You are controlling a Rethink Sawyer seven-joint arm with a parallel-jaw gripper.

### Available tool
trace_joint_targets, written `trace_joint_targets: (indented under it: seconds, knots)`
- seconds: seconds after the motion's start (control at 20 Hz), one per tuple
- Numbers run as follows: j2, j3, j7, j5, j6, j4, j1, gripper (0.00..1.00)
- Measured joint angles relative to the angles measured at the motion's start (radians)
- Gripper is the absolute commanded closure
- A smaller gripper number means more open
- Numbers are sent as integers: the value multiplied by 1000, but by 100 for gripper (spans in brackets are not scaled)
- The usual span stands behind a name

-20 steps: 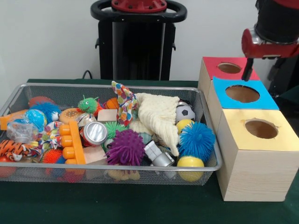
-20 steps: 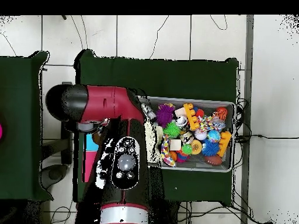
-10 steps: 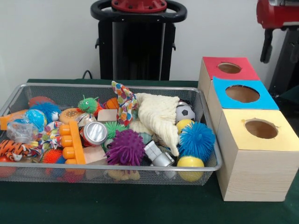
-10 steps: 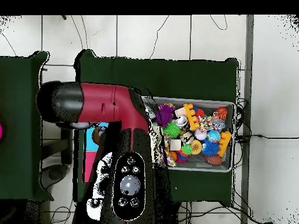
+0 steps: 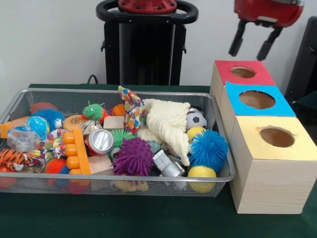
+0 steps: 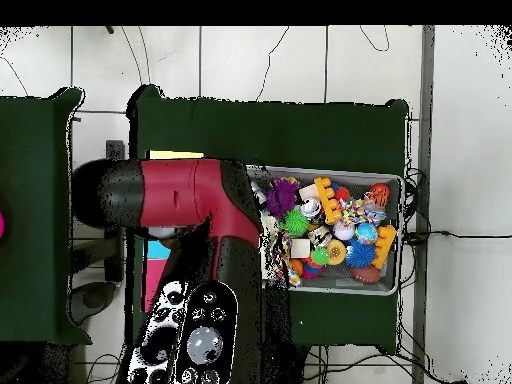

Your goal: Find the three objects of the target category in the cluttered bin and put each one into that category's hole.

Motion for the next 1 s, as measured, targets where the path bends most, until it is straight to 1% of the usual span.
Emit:
trace_joint_targets:
  seconds: [0.15, 0.3, 0.55, 0.7, 0.75, 0.85, 0.9, 1.0]
  knots:
    - [3, -17, 0, -56, 0, 2, -4, 0]
    - [-2, -17, 0, -67, -3, 17, -17, 0]
    - [-33, -15, 0, -68, -54, 86, -60, 0]
    - [-58, -15, 0, -68, -128, 146, -92, 0]
    - [-71, -15, 0, -68, -179, 183, -107, 0]
    - [-78, -15, 0, -68, -215, 208, -115, 0]
    - [-88, -15, 0, -68, -275, 245, -124, 0]
    - [-92, -15, 0, -72, -310, 266, -126, 0]
